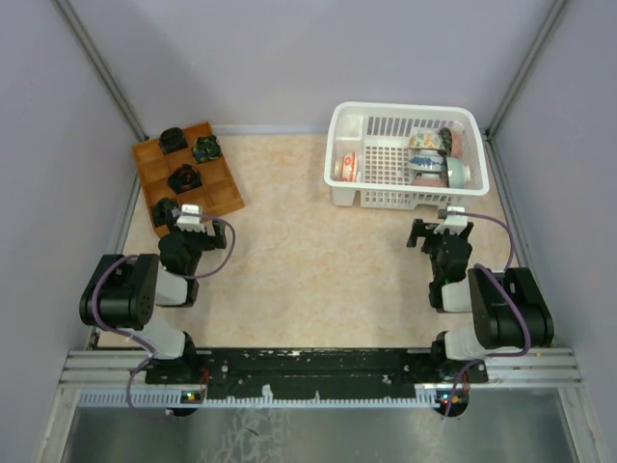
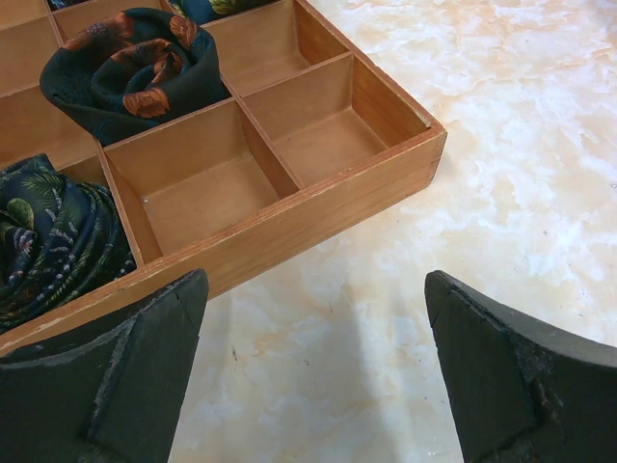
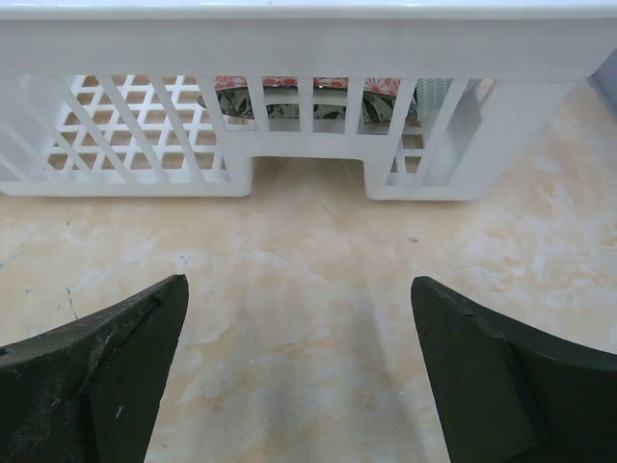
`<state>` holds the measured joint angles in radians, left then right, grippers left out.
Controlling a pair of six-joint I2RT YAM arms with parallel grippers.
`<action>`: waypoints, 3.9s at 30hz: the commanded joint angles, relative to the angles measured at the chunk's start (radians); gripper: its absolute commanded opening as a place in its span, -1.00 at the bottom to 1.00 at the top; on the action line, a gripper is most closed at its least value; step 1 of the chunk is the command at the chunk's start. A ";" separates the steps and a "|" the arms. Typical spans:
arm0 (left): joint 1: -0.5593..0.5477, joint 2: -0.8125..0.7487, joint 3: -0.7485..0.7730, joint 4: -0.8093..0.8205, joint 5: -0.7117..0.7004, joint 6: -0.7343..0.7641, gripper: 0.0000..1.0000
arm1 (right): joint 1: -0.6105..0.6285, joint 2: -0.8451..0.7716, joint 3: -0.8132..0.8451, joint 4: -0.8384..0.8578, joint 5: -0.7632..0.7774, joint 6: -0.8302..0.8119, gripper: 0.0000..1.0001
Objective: Unload the bowls from the dish rack
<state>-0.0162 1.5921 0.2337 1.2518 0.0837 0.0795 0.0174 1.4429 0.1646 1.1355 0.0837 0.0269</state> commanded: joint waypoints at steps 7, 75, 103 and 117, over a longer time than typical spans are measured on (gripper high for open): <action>-0.001 -0.200 0.166 -0.432 -0.066 -0.028 0.99 | 0.003 -0.313 0.123 -0.343 0.183 0.087 0.99; -0.192 -0.486 0.505 -1.008 0.149 -0.505 0.99 | 0.219 0.471 1.502 -1.377 -0.318 0.328 0.77; -0.205 -0.470 0.521 -1.023 0.092 -0.482 0.96 | 0.138 0.688 1.516 -1.132 -0.682 0.531 0.09; -0.205 -0.471 0.499 -1.011 0.086 -0.493 0.96 | 0.138 0.682 1.472 -1.108 -0.732 0.562 -0.21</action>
<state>-0.2146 1.1202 0.7376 0.2249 0.1749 -0.4179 0.1604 2.1304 1.6482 -0.0231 -0.6025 0.5705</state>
